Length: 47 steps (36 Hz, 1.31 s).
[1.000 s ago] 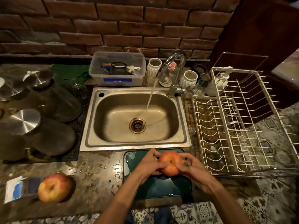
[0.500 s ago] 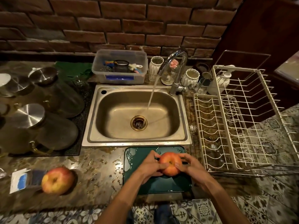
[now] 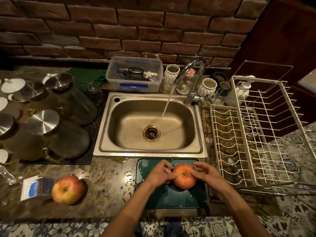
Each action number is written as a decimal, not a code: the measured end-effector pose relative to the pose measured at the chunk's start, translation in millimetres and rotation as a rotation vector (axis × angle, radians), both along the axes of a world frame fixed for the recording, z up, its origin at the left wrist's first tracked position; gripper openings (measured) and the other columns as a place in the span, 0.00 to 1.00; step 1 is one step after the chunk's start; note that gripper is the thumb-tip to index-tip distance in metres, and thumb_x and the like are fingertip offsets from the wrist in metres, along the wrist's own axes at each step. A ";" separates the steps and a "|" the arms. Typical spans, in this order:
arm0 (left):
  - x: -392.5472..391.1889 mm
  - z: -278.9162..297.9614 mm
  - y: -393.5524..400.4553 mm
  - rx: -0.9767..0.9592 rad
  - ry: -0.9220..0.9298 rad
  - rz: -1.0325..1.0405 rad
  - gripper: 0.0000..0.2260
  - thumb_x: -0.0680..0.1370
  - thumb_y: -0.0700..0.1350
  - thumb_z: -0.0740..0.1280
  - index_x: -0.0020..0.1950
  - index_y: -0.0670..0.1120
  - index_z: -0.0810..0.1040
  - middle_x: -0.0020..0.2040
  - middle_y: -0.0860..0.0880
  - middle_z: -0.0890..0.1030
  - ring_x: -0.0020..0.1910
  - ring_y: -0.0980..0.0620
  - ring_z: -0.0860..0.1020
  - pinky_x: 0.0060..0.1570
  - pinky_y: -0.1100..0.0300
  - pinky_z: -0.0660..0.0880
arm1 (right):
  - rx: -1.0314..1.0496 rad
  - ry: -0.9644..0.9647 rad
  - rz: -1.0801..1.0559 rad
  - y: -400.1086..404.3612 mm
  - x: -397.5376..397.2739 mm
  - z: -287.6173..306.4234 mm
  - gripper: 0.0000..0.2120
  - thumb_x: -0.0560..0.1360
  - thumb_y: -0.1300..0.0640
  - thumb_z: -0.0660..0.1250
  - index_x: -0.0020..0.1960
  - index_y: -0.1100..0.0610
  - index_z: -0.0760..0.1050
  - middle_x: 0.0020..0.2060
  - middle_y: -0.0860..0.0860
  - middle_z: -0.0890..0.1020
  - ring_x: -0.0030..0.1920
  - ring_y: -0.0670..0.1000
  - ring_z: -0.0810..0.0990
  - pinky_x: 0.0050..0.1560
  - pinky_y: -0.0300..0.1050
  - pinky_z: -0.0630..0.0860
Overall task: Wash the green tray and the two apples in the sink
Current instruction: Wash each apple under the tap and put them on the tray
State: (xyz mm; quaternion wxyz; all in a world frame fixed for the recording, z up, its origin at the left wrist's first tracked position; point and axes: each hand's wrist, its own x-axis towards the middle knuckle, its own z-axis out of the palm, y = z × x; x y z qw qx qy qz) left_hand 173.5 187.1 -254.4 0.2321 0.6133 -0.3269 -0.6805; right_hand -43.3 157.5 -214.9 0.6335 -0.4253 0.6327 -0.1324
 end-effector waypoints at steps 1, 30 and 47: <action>2.2 1.0 -0.8 -0.016 -0.007 0.000 0.13 0.74 0.42 0.75 0.51 0.50 0.73 0.46 0.47 0.80 0.47 0.49 0.79 0.55 0.48 0.80 | -0.018 0.009 0.019 -3.0 -0.6 1.8 0.23 0.74 0.60 0.74 0.68 0.57 0.75 0.65 0.58 0.77 0.62 0.53 0.77 0.61 0.45 0.75; 241.8 28.3 182.4 0.028 -0.345 1.050 0.20 0.73 0.46 0.76 0.59 0.39 0.74 0.46 0.39 0.77 0.43 0.44 0.76 0.45 0.52 0.72 | -0.066 -0.194 0.784 18.8 318.2 4.4 0.20 0.73 0.52 0.76 0.64 0.47 0.77 0.59 0.52 0.81 0.58 0.51 0.82 0.55 0.47 0.81; 254.9 -5.5 177.5 0.035 0.017 1.216 0.21 0.79 0.42 0.69 0.71 0.47 0.72 0.65 0.43 0.76 0.58 0.40 0.80 0.43 0.52 0.82 | 0.242 -0.230 0.760 52.4 393.4 -40.7 0.18 0.79 0.58 0.69 0.66 0.43 0.76 0.63 0.52 0.76 0.59 0.55 0.80 0.52 0.57 0.84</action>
